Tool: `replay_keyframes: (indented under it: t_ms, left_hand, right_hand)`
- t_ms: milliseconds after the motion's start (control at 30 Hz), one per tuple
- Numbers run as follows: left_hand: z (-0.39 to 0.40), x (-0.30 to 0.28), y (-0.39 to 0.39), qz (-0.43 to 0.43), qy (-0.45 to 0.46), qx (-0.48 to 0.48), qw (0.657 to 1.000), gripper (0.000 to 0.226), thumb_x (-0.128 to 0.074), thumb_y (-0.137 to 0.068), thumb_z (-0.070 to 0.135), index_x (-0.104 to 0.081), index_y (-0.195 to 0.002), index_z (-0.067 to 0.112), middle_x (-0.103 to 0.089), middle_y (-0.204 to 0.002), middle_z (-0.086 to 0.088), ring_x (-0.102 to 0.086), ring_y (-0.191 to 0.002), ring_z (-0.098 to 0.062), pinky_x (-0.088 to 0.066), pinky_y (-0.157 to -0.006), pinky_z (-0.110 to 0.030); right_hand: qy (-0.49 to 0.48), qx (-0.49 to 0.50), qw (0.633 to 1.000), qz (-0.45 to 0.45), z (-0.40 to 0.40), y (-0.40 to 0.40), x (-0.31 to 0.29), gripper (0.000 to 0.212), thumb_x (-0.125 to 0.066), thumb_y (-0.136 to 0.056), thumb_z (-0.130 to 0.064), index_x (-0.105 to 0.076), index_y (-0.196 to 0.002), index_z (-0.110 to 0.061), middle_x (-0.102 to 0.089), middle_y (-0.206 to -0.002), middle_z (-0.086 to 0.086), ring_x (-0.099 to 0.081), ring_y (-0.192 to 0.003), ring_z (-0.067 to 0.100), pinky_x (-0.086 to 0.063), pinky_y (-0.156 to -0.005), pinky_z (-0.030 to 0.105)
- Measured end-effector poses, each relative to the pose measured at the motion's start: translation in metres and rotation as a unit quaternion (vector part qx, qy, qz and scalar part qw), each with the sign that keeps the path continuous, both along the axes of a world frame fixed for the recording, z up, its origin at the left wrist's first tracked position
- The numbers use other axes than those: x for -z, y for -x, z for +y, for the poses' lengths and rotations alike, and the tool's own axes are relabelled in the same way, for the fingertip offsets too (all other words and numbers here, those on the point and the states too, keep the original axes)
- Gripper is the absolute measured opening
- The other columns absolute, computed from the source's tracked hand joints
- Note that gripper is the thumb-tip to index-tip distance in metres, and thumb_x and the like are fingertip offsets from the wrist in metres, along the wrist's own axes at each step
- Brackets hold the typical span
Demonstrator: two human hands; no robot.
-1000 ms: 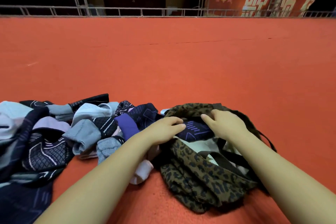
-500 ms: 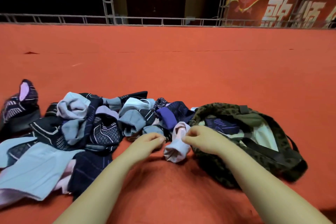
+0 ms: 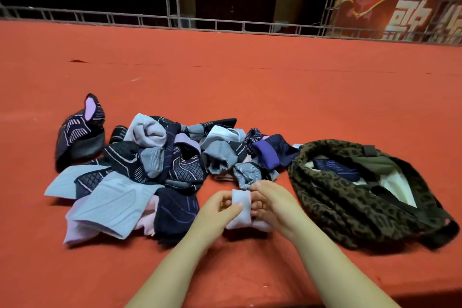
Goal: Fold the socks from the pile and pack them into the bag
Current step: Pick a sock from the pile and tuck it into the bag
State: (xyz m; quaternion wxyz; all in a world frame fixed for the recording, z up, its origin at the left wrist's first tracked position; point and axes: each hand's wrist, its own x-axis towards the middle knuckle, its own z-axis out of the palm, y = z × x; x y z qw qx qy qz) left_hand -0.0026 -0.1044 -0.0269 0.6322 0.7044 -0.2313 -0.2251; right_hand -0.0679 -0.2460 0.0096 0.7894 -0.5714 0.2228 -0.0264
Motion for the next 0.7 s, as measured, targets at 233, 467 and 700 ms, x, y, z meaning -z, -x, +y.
replay_keyframes:
  t_ms: [233, 467, 700]
  left_hand:
    - [0.022, -0.006, -0.011, -0.059, 0.036, -0.115, 0.991, 0.007, -0.063, -0.085, 0.011, -0.063, -0.081, 0.017, -0.058, -0.071, 0.005, -0.048, -0.064, -0.004, -0.039, -0.060, -0.015]
    - [0.031, -0.023, -0.005, -0.072, 0.072, -0.167, 0.981, 0.022, -0.067, -0.079, 0.008, -0.056, -0.085, 0.025, -0.059, -0.075, 0.004, -0.052, -0.063, 0.005, -0.042, -0.064, -0.011]
    - [0.048, -0.029, 0.007, -0.257, 0.008, -0.139, 0.956, 0.011, -0.061, -0.060, 0.047, -0.068, -0.069, 0.046, -0.057, -0.086, 0.019, -0.055, -0.086, -0.003, -0.039, -0.079, -0.012]
  right_hand:
    - [0.356, 0.053, 0.928, -0.094, 0.021, -0.002, 0.013, 0.023, -0.051, -0.079, -0.043, -0.060, -0.084, -0.022, -0.061, -0.085, -0.009, -0.054, -0.084, 0.011, -0.042, -0.074, 0.018]
    - [0.366, -0.092, 0.923, -0.075, 0.038, 0.002, 0.011, 0.041, -0.059, -0.092, -0.022, -0.042, -0.055, -0.022, -0.038, -0.049, -0.014, -0.032, -0.048, 0.000, -0.026, -0.048, 0.020]
    - [0.158, -0.032, 0.979, -0.124, 0.052, 0.010, 0.015, 0.034, -0.063, -0.072, -0.042, -0.050, -0.062, -0.012, -0.042, -0.060, 0.004, -0.035, -0.055, 0.012, -0.026, -0.051, 0.030]
